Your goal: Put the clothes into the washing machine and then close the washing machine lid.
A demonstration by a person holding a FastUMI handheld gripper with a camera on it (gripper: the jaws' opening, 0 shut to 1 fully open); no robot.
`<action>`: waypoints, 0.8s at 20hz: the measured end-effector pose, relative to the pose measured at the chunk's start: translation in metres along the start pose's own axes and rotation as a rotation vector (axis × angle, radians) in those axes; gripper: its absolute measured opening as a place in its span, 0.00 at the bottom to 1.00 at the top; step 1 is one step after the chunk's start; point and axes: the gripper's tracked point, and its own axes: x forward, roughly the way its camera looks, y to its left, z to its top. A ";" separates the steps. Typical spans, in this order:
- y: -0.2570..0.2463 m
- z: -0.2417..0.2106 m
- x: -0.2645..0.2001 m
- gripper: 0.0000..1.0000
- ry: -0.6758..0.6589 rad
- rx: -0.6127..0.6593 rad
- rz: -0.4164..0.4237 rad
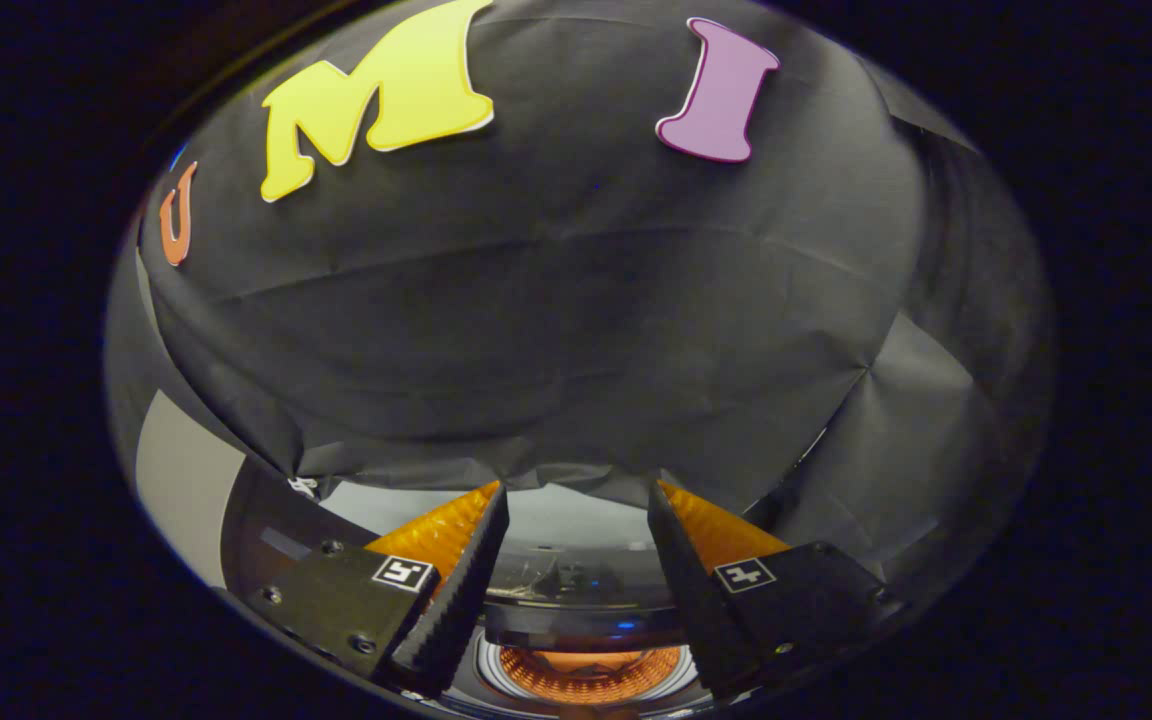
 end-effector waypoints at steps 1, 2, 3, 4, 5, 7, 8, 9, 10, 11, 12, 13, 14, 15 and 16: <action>-0.001 0.001 0.000 0.88 -0.004 0.001 -0.001; -0.001 0.001 -0.002 0.88 0.000 0.001 -0.001; -0.001 0.001 -0.002 0.88 0.002 0.004 -0.004; -0.002 -0.001 -0.001 0.88 0.008 0.006 -0.008; -0.002 -0.001 -0.003 0.88 0.013 0.010 -0.013; -0.003 -0.002 -0.003 0.88 0.012 0.021 -0.025; -0.003 -0.003 -0.003 0.88 0.010 0.026 -0.028; -0.003 -0.002 -0.004 0.88 0.000 0.024 -0.026; -0.002 0.000 -0.004 0.88 -0.020 0.019 -0.023; -0.002 0.002 -0.004 0.88 -0.040 0.014 -0.018; -0.002 0.002 -0.006 0.88 -0.055 0.013 -0.018; -0.001 0.002 -0.006 0.88 -0.066 0.014 -0.020; -0.001 0.001 -0.007 0.88 -0.070 0.018 -0.022; -0.002 -0.002 -0.012 0.88 -0.074 0.019 -0.022; -0.003 -0.006 -0.015 0.88 -0.077 0.019 -0.022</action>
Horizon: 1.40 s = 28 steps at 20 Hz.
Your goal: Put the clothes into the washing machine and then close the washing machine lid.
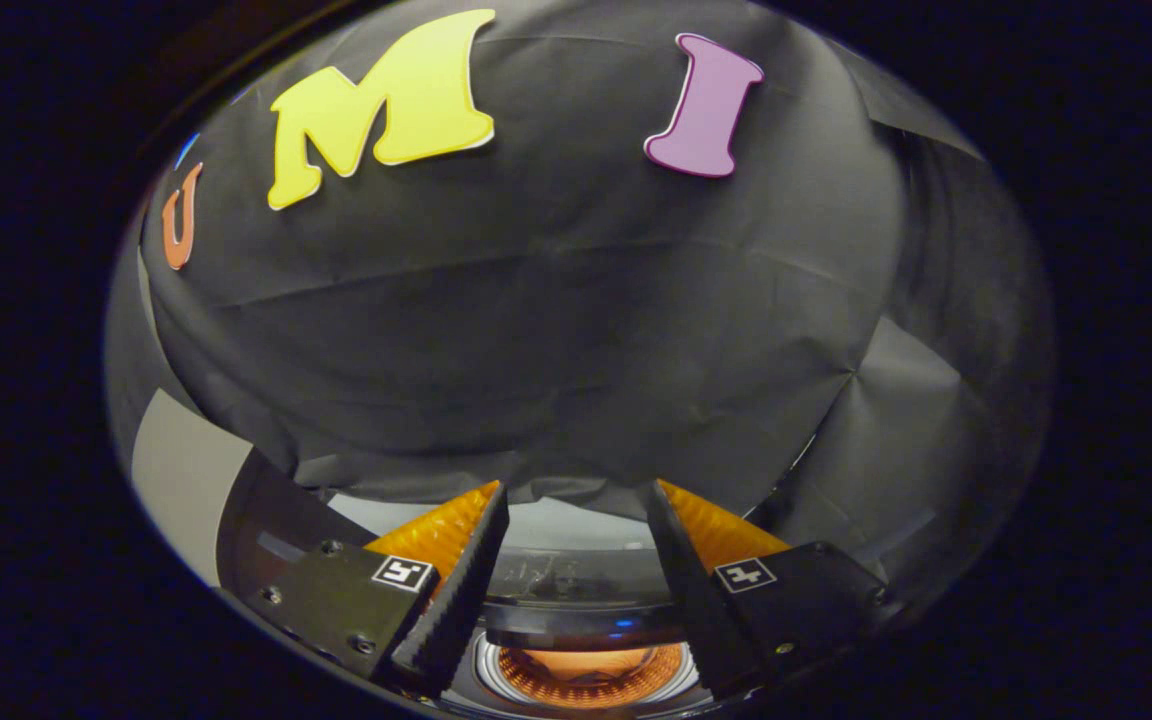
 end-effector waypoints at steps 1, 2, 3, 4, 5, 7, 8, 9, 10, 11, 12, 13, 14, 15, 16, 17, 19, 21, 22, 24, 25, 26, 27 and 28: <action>-0.001 -0.002 -0.002 0.88 -0.001 -0.001 0.001; 0.000 -0.002 -0.003 0.88 -0.005 -0.001 0.001; 0.001 -0.002 -0.005 0.88 -0.012 -0.003 0.004; 0.001 -0.003 -0.006 0.88 -0.021 -0.002 0.007; 0.001 -0.005 -0.008 0.88 -0.030 -0.004 0.009; 0.001 -0.009 -0.012 0.88 -0.044 -0.002 0.008; 0.001 -0.010 -0.013 0.88 -0.049 -0.001 0.009; 0.001 -0.011 -0.014 0.88 -0.052 -0.002 0.009; 0.002 -0.012 -0.016 0.88 -0.054 -0.002 0.010; 0.002 -0.014 -0.018 0.88 -0.059 -0.002 0.011; 0.002 -0.015 -0.020 0.88 -0.071 -0.004 0.014; 0.002 -0.015 -0.022 0.88 -0.090 -0.006 0.015; 0.002 -0.017 -0.027 0.88 -0.110 -0.007 0.015; 0.002 -0.019 -0.028 0.88 -0.124 -0.007 0.015; 0.002 -0.021 -0.029 0.88 -0.135 -0.006 0.015; 0.002 -0.023 -0.032 0.88 -0.140 -0.005 0.015; 0.001 -0.028 -0.036 0.88 -0.149 -0.004 0.016; 0.003 -0.026 -0.033 0.88 -0.165 -0.003 0.017; 0.003 -0.027 -0.034 0.88 -0.177 -0.002 0.017; 0.004 -0.034 -0.041 0.88 -0.219 0.000 0.016; 0.003 -0.049 -0.055 0.88 -0.240 0.000 0.018; 0.002 -0.059 -0.064 0.88 -0.262 0.000 0.018; 0.001 -0.063 -0.072 0.88 -0.286 0.003 0.018; 0.001 -0.074 -0.076 0.88 -0.304 0.006 0.018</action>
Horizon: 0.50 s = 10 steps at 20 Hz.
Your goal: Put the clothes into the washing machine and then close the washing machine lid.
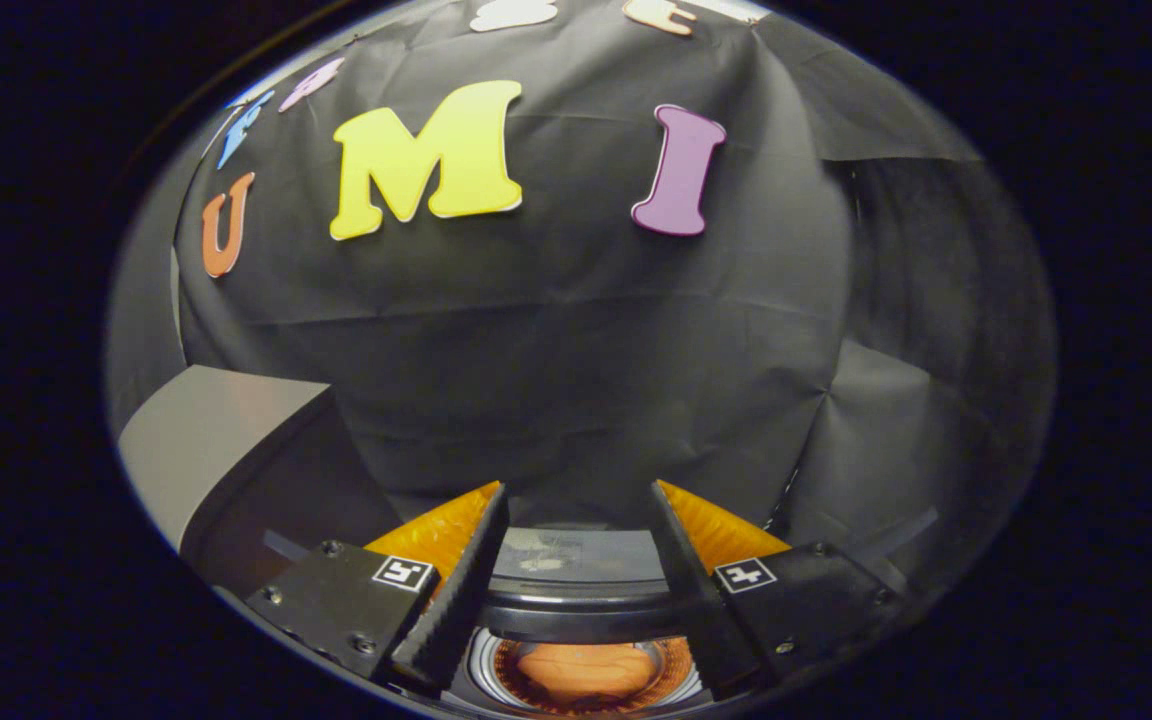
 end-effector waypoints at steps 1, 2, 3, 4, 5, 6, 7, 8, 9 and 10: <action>0.001 -0.015 -0.010 0.88 -0.008 0.004 0.000; 0.002 -0.032 -0.020 0.88 -0.007 0.006 0.002; -0.002 -0.058 -0.026 0.88 0.021 -0.001 -0.010; -0.007 -0.087 -0.035 0.89 0.084 -0.023 -0.030; -0.009 -0.109 -0.048 0.96 0.141 -0.041 -0.033; -0.006 -0.136 -0.061 0.97 0.181 -0.054 -0.019; -0.003 -0.150 -0.073 0.97 0.192 -0.072 -0.010; 0.001 -0.157 -0.082 0.97 0.183 -0.091 -0.005; 0.009 -0.158 -0.092 0.97 0.173 -0.117 0.008; 0.015 -0.154 -0.099 0.97 0.164 -0.138 0.015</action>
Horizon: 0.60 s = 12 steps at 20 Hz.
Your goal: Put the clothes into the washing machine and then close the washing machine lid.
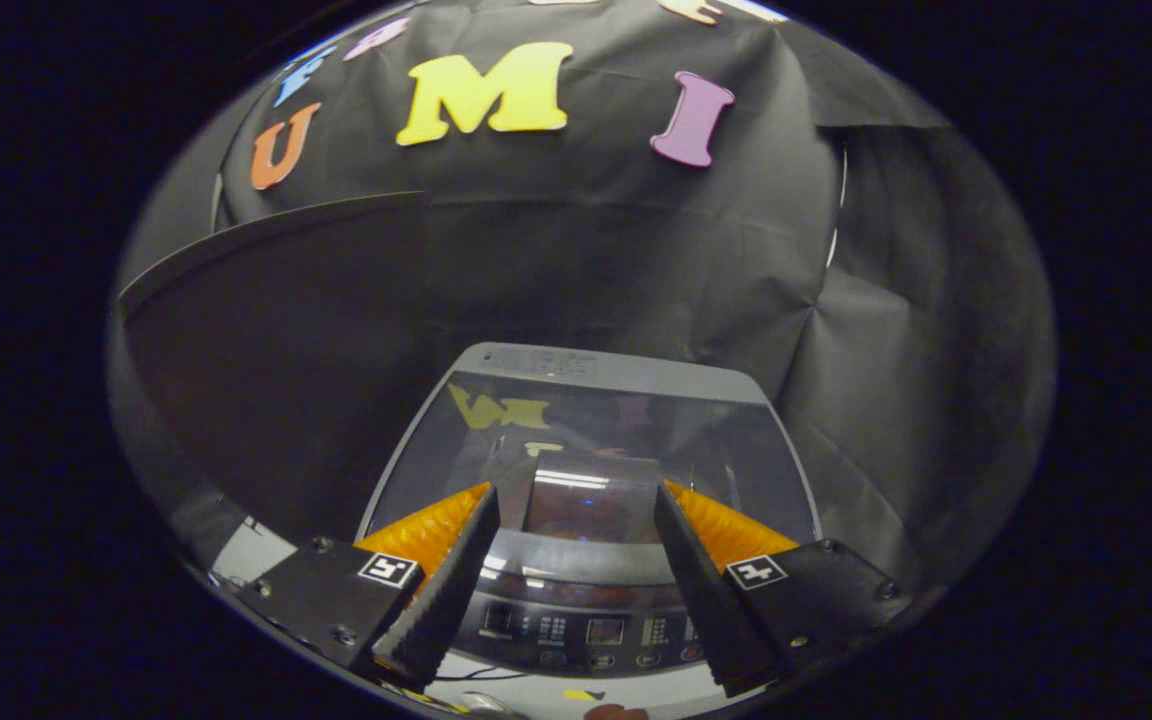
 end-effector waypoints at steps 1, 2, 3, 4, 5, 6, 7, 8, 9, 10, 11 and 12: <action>0.007 0.010 -0.010 0.97 -0.025 -0.027 -0.001; 0.010 0.024 -0.021 0.97 -0.057 -0.047 -0.007; 0.021 0.042 -0.044 0.97 -0.101 -0.061 -0.010; 0.024 0.054 -0.068 0.97 -0.141 -0.067 -0.008; 0.027 0.066 -0.094 0.97 -0.179 -0.067 -0.007; 0.028 0.074 -0.117 0.98 -0.223 -0.058 -0.009; 0.025 0.078 -0.139 0.99 -0.262 -0.044 -0.014; 0.024 0.080 -0.166 0.99 -0.297 -0.027 -0.023; 0.024 0.083 -0.195 0.99 -0.329 -0.010 -0.029; 0.025 0.085 -0.226 0.99 -0.361 0.007 -0.035; 0.026 0.087 -0.256 0.99 -0.394 0.020 -0.041; 0.026 0.089 -0.285 0.99 -0.428 0.031 -0.048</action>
